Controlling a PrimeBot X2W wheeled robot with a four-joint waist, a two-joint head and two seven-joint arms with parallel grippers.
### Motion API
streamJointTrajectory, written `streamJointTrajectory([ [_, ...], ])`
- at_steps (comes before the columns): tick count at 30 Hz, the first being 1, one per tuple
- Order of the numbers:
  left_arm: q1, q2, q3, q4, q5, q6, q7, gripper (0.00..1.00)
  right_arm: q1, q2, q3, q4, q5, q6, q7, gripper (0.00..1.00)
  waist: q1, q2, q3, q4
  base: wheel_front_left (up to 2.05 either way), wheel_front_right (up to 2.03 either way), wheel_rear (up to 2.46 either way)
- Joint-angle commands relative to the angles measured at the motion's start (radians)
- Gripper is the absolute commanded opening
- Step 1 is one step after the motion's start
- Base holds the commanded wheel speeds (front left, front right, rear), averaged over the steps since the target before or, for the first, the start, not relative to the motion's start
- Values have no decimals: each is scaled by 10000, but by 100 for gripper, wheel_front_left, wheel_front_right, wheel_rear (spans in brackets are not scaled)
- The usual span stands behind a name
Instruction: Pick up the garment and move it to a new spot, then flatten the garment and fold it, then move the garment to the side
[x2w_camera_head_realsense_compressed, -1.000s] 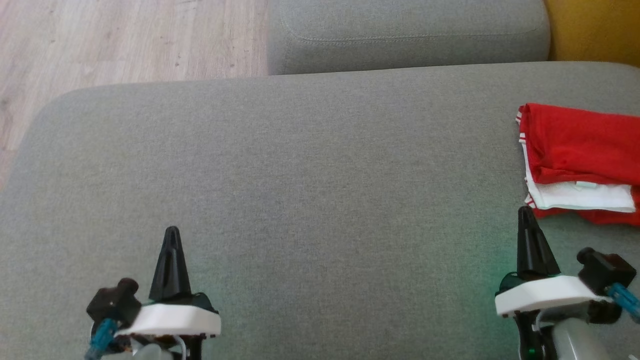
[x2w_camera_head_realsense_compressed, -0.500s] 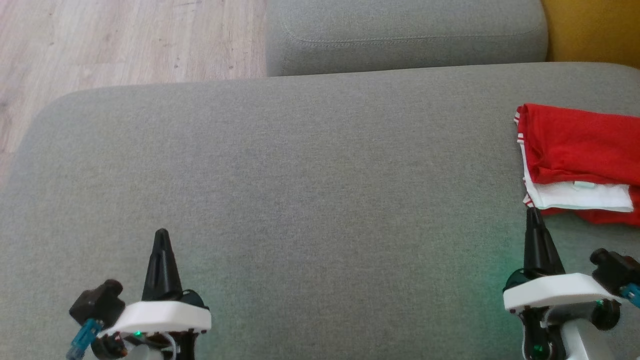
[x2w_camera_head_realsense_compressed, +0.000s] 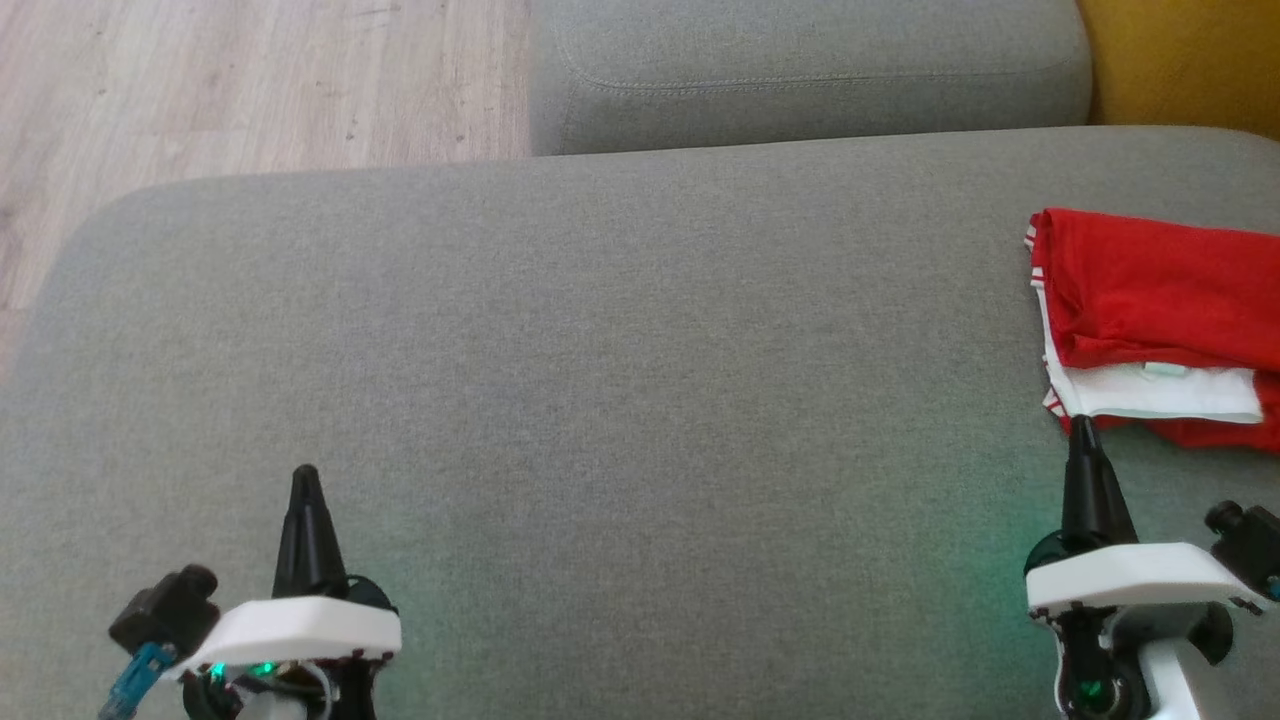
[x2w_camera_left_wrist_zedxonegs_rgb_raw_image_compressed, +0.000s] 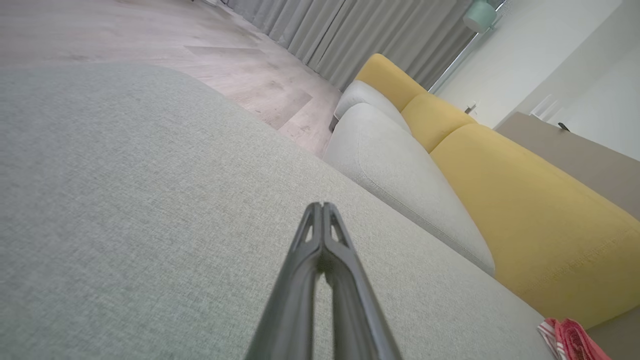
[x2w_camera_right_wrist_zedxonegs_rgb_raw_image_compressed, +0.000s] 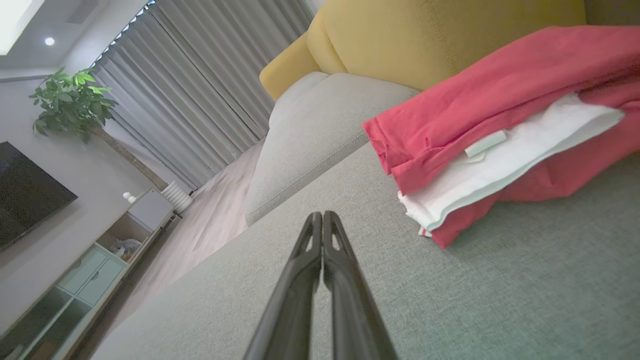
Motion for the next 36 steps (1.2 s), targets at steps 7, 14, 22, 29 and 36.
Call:
streamJointTrajectory([
  [7,-459,28,318,-405,-813,-120,239,0,-451,-36,-66,-414,906,-2,253,0,0,0,-19,-17,0,0,0],
  [14,-463,32,450,-428,-1500,-174,446,0,-454,-38,-123,-459,1644,-3,456,0,0,0,-39,-35,0,0,0],
  [22,-468,38,620,-459,-2383,-243,712,0,-457,-40,-196,-516,2593,-3,717,0,0,0,-63,-57,0,0,0],
  [29,-472,43,752,-483,-3070,-297,919,0,-459,-42,-253,-561,3331,-4,920,0,0,0,-82,-74,0,0,0],
  [36,-476,48,902,-510,-3856,-359,1155,0,-461,-44,-318,-612,4174,-4,1152,0,0,0,-104,-94,0,0,0],
])
